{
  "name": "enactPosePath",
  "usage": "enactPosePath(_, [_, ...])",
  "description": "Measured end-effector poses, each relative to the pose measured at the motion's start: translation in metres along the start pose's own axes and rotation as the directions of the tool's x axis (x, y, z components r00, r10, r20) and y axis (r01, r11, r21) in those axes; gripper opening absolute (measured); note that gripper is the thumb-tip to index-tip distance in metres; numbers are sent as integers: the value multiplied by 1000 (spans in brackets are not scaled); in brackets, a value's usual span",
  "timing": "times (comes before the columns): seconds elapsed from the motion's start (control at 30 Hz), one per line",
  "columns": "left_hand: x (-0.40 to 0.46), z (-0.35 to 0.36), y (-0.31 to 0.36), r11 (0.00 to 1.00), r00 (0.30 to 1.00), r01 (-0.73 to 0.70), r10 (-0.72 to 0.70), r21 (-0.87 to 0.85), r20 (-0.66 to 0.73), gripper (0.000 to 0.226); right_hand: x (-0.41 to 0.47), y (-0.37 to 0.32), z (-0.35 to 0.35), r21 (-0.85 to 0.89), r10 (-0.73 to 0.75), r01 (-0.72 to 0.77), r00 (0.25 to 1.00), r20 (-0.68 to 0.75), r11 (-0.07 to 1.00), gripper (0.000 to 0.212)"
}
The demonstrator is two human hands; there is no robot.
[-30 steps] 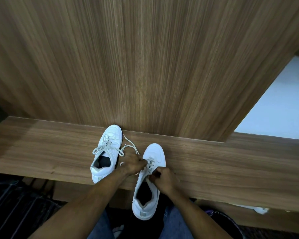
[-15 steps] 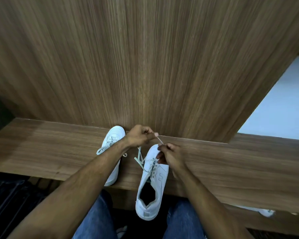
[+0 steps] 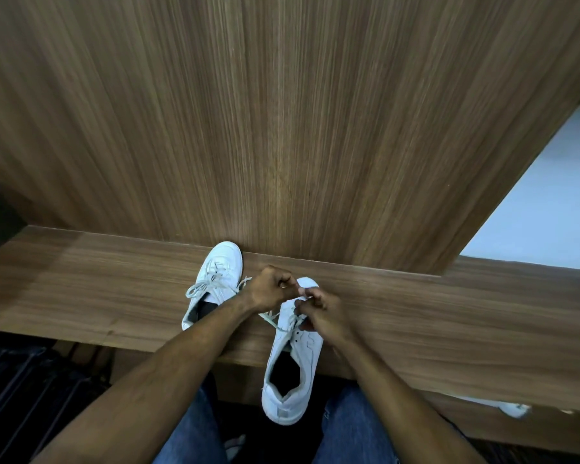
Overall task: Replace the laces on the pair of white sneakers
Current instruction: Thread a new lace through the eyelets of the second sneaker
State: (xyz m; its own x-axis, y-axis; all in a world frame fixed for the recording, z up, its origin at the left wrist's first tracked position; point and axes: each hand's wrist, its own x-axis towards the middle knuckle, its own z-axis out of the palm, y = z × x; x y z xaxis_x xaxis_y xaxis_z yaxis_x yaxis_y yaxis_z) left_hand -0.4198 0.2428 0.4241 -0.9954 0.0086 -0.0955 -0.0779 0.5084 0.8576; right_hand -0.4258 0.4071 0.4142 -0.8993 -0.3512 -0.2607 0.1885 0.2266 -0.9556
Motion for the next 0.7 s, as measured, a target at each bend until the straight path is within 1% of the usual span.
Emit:
enactPosePath(0.03, [0,1,3,1000,1000,-7,7,5,0,19,1,0,2,-39,-35,35,999,-5,999,10])
enactPosePath(0.07, [1,1,5,1000,1000,-5,5,17,-6,18,3,0,1,-39,-55,53,998,-32,998,10])
enactPosePath(0.1, [1,0,5,1000,1000,8,-8,21,-18,18,4,0,-2,0,-38,38,997,-74,999,14])
enactPosePath(0.17, [0,-9,-2,999,997,38,-36,35,-61,19,5,1,-14,154,57,-30,983,-176,988,14])
enactPosePath(0.27, [-7,-24,-20,996,989,77,-72,42,-127,16,8,8,-40,411,230,-81,917,-326,908,12])
enactPosePath(0.33, [-15,-29,-30,993,979,114,-112,3,-170,19,9,16,-55,511,320,-92,869,-379,854,11])
enactPosePath(0.37, [-18,-30,-35,992,973,128,-127,-7,-191,22,8,19,-60,528,348,-106,855,-384,843,10])
enactPosePath(0.4, [-21,-30,-39,991,968,130,-129,-12,-213,21,7,22,-62,520,361,-127,852,-379,845,10])
enactPosePath(0.47, [-23,-28,-43,991,964,136,-137,-18,-226,17,2,26,-57,426,330,-155,867,-373,891,14])
enactPosePath(0.53, [-24,-21,-40,992,974,125,-124,-11,-191,23,1,29,-45,288,215,-111,907,-362,951,30])
enactPosePath(0.57, [-24,-17,-37,993,979,117,-115,0,-167,23,1,30,-39,213,144,-77,936,-322,974,38])
enactPosePath(0.6, [-23,-11,-33,995,985,98,-97,3,-140,20,0,30,-31,127,80,-49,964,-253,991,42])
enactPosePath(0.63, [-23,-6,-29,997,990,81,-80,4,-112,14,0,29,-23,36,29,-24,986,-166,999,44])
enactPosePath(0.7, [-22,4,-23,1000,998,21,-20,11,-62,8,-1,28,-9,-124,-55,52,998,-15,991,39])
